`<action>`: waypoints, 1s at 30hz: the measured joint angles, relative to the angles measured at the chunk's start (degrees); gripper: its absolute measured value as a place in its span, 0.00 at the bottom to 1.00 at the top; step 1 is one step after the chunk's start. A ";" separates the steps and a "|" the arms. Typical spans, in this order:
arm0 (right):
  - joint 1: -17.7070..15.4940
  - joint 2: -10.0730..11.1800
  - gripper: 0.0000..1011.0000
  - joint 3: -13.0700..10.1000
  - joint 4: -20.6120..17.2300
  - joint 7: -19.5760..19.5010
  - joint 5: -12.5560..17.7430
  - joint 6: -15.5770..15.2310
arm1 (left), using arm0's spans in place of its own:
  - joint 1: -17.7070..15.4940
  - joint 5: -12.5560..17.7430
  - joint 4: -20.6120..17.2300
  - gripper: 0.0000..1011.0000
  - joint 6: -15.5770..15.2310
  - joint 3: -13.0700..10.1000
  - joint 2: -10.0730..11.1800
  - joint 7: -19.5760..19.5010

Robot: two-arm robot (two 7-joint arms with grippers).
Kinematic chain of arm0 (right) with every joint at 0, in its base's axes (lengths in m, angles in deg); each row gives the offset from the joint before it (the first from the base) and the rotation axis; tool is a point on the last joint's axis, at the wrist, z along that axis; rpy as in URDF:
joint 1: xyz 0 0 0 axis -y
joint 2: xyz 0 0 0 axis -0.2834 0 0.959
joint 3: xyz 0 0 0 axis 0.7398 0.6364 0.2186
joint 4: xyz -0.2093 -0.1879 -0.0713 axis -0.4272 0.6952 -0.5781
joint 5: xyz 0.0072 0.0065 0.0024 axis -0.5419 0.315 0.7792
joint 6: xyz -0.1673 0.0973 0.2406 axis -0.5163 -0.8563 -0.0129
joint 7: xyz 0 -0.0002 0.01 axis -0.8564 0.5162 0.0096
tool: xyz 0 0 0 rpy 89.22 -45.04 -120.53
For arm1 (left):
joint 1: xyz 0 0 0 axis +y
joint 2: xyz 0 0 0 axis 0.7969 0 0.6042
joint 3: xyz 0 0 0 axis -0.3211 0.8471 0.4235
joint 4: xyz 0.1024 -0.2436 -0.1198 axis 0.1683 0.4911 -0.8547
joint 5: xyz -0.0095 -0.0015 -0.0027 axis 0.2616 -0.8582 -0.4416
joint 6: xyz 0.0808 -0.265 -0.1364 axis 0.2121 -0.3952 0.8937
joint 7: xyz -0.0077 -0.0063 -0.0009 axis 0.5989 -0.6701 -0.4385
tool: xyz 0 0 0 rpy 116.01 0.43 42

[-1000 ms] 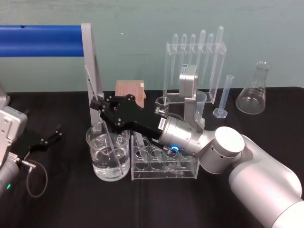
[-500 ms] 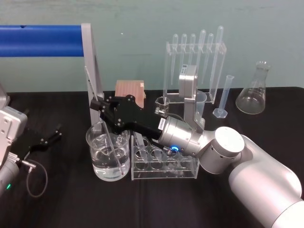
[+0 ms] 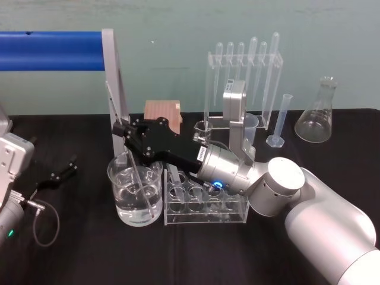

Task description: Hold the thermometer with one hand and immerse one end into the beaker, then reinsert it into the test tube rack.

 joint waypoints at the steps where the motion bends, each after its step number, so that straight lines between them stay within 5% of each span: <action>1: 0.00 0.02 0.05 -0.02 0.00 0.00 0.00 0.00 | 0.00 0.00 0.00 1.00 0.00 0.00 0.00 0.00; 11: 0.22 0.26 0.06 -0.81 -1.39 0.01 0.89 -0.34 | 0.00 0.00 0.00 1.00 0.00 0.00 0.00 0.00; 24: 1.96 5.04 0.05 -8.15 -20.02 0.87 12.20 -6.09 | 0.00 0.00 0.00 1.00 0.00 0.00 0.00 0.00; 30: -1.22 10.97 0.06 -11.65 -27.75 -3.84 12.75 -6.75 | 0.00 0.00 0.00 1.00 0.00 0.00 0.00 0.00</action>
